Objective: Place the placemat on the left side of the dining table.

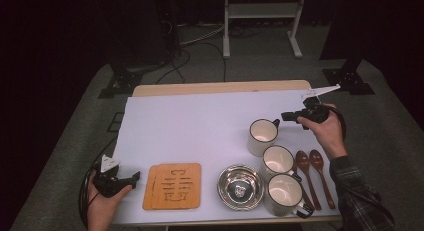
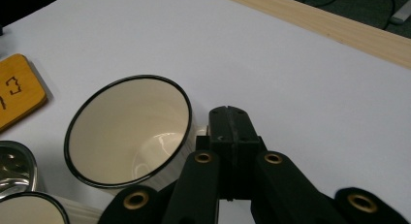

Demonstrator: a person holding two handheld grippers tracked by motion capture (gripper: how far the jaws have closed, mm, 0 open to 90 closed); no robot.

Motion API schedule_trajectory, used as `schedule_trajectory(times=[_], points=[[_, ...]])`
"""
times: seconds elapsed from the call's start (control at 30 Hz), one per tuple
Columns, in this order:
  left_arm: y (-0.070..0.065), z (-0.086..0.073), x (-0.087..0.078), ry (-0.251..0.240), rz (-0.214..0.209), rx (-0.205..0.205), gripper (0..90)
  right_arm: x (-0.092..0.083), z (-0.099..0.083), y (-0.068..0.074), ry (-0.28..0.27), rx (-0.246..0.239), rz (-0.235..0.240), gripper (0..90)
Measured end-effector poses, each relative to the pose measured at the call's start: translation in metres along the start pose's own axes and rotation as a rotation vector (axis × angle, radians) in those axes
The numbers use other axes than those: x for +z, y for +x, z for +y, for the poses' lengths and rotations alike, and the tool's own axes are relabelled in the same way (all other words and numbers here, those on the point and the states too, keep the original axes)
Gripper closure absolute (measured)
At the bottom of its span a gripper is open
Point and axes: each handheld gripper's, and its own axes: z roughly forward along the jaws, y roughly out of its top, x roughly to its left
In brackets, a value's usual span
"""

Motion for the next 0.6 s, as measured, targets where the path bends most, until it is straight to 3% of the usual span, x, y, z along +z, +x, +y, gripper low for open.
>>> schedule_trajectory(times=[0.6], points=[[0.0, 0.0, 0.0, 0.0, -0.001, -0.001, 13.3, 0.01, 0.012, 0.028, -0.005, -0.076, 0.059, 89.5]])
